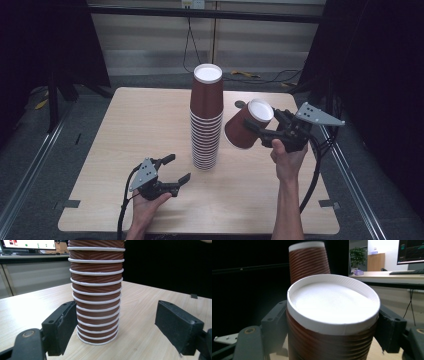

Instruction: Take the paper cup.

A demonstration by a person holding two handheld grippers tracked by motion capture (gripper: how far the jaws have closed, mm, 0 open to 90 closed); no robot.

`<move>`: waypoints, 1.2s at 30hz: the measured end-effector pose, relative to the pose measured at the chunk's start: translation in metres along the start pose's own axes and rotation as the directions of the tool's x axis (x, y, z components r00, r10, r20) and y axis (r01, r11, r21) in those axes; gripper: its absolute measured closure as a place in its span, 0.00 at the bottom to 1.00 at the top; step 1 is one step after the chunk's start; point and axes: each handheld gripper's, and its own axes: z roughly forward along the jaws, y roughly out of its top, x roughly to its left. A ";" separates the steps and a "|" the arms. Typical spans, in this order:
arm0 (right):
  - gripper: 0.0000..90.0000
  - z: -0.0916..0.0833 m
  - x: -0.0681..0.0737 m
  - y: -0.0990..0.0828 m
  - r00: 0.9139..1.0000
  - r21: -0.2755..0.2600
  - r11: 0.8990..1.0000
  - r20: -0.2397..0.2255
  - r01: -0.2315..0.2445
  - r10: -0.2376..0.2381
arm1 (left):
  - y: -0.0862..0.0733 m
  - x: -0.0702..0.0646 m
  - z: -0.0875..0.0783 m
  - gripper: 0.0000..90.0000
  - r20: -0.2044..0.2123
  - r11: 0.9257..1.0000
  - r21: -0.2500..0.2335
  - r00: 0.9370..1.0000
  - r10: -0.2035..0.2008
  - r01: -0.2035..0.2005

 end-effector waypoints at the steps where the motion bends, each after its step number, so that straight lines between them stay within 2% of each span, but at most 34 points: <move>1: 0.27 0.000 0.000 -0.003 1.000 0.007 1.000 -0.010 -0.001 0.001 | 0.001 0.001 0.000 0.20 -0.004 1.000 0.004 1.000 0.017 -0.017; 2: 0.27 0.001 0.001 -0.005 1.000 0.017 1.000 -0.011 -0.002 0.003 | 0.002 -0.001 0.000 0.20 -0.003 1.000 0.007 1.000 0.009 -0.009; 3: 0.27 0.001 0.002 -0.008 1.000 0.019 1.000 -0.001 0.001 -0.001 | 0.003 0.000 0.000 0.20 0.003 1.000 0.001 1.000 0.017 -0.017; 6: 0.27 0.000 0.004 -0.016 1.000 0.029 1.000 -0.014 -0.008 0.008 | 0.004 -0.001 0.001 0.20 0.012 1.000 -0.005 1.000 -0.002 0.002; 9: 0.27 -0.001 0.004 -0.023 1.000 0.042 0.999 -0.025 -0.013 0.014 | 0.006 -0.003 0.001 0.20 0.016 1.000 0.004 1.000 0.013 -0.013; 11: 0.27 0.000 0.006 -0.028 1.000 0.063 0.998 -0.027 -0.008 0.010 | 0.007 -0.005 0.001 0.20 0.002 0.999 0.012 0.999 0.034 -0.034; 14: 0.27 0.001 0.010 -0.037 0.999 0.080 0.997 -0.043 -0.013 0.017 | 0.008 -0.007 0.002 0.20 0.027 1.000 0.005 0.999 0.023 -0.023; 22: 0.27 0.008 0.018 -0.054 0.999 0.120 0.993 -0.051 -0.013 0.019 | 0.014 -0.013 0.007 0.18 0.065 0.999 0.011 0.997 0.050 -0.051; 28: 0.27 0.008 0.022 -0.064 0.996 0.121 0.992 -0.084 -0.024 0.035 | 0.015 -0.016 0.008 0.18 0.089 0.999 0.002 0.995 0.046 -0.046; 31: 0.27 0.011 0.024 -0.071 0.994 0.118 0.993 -0.108 -0.022 0.034 | 0.016 -0.019 0.010 0.17 0.123 0.998 -0.016 0.991 0.058 -0.056; 34: 0.27 0.014 0.026 -0.076 0.991 0.130 0.991 -0.125 -0.027 0.043 | 0.019 -0.022 0.013 0.17 0.146 0.996 -0.017 0.985 0.090 -0.089; 35: 0.27 0.015 0.027 -0.078 0.991 0.131 0.991 -0.129 -0.025 0.042 | 0.020 -0.024 0.014 0.17 0.156 0.997 -0.021 0.984 0.079 -0.077; 36: 0.27 0.016 0.029 -0.080 0.990 0.133 0.991 -0.131 -0.024 0.042 | 0.021 -0.024 0.015 0.17 0.165 0.996 -0.019 0.983 0.085 -0.083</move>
